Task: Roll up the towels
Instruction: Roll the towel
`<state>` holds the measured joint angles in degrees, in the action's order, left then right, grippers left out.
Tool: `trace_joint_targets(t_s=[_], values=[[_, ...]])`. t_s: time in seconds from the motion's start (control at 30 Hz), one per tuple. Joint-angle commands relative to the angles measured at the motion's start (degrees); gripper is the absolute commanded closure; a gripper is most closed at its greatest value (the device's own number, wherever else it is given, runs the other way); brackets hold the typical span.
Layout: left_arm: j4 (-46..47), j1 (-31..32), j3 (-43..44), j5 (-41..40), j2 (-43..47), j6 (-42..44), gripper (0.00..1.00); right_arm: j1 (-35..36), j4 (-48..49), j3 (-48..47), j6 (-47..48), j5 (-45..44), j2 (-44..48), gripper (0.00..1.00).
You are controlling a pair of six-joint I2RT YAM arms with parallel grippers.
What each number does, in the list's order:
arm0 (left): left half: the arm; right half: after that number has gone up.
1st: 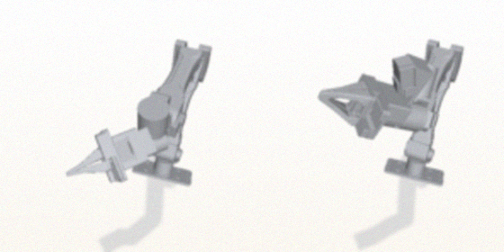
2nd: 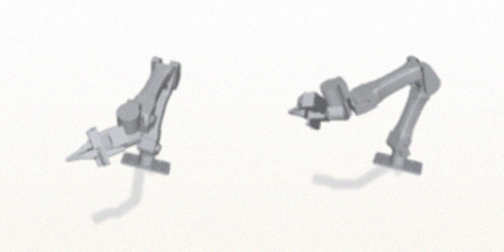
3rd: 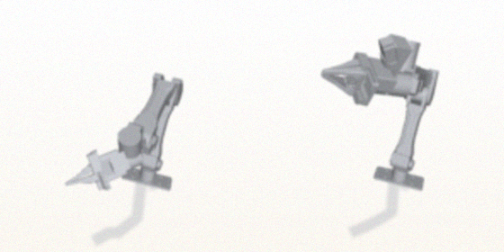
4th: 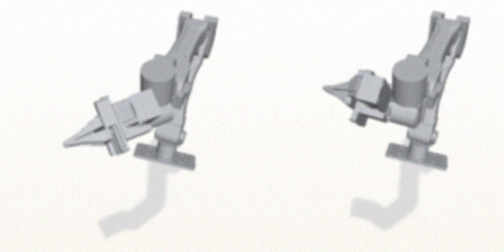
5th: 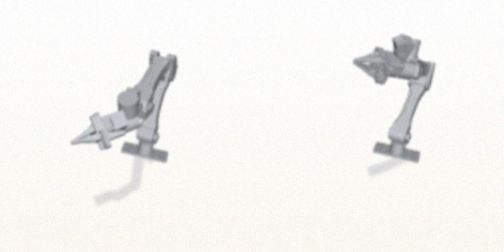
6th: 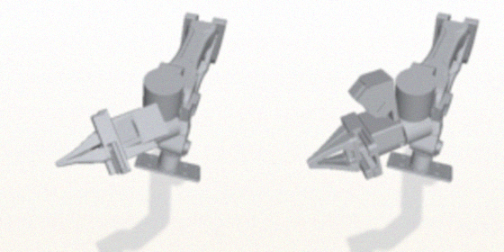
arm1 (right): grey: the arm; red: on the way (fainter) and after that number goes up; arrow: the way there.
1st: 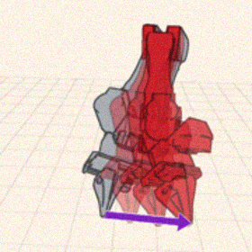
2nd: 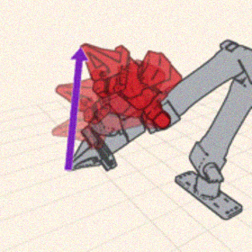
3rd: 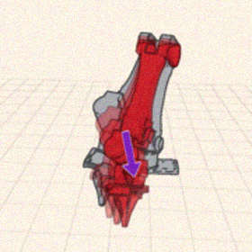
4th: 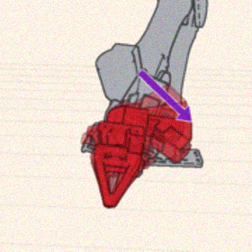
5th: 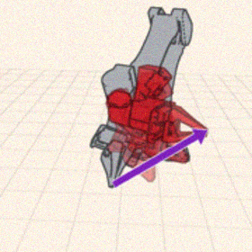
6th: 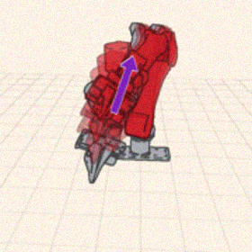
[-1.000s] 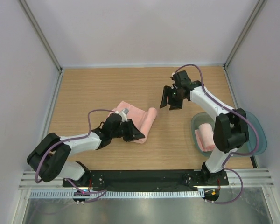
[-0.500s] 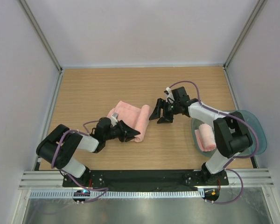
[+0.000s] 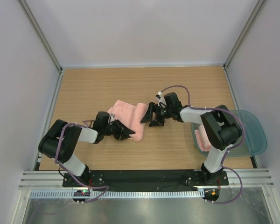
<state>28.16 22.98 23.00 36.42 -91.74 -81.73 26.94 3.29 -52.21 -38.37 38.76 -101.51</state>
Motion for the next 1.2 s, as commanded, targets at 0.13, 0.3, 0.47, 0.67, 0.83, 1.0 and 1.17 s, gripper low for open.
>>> trace_joint_targets(t_s=[0.13, 0.3, 0.47, 0.67, 0.83, 1.0, 1.17], values=[[-21.12, -3.03, 6.61, 0.57, -5.63, 11.67, 1.0, 0.13, 11.29, 0.26, -2.14, 0.52, -4.22, 0.18], [-23.5, -3.73, 8.99, 2.86, -9.24, 14.32, 1.0, 0.31, 17.97, 0.79, -2.41, 0.17, -5.62, 0.16], [-24.03, -3.82, 9.86, 4.26, -11.17, 16.08, 1.0, 0.4, 23.95, 0.7, -4.77, 0.26, -9.13, 0.16], [-26.14, -3.82, 11.62, 4.88, -12.75, 17.92, 1.0, 0.57, 29.57, 0.35, -6.89, 0.79, -12.12, 0.16], [-27.1, -3.91, 12.33, 4.97, -12.5, 18.89, 0.99, 0.84, 29.23, -0.53, -7.07, 1.32, -13.27, 0.36], [-36.41, -3.91, 14.25, -1.69, -5.56, 22.84, 0.85, 1.01, 24.05, -0.62, -5.75, 0.61, -12.48, 0.68], [-45.82, -2.42, 17.07, -11.62, 1.29, 28.81, 0.75, 1.01, 15.64, -2.45, -4.09, -0.62, -11.87, 0.76]])
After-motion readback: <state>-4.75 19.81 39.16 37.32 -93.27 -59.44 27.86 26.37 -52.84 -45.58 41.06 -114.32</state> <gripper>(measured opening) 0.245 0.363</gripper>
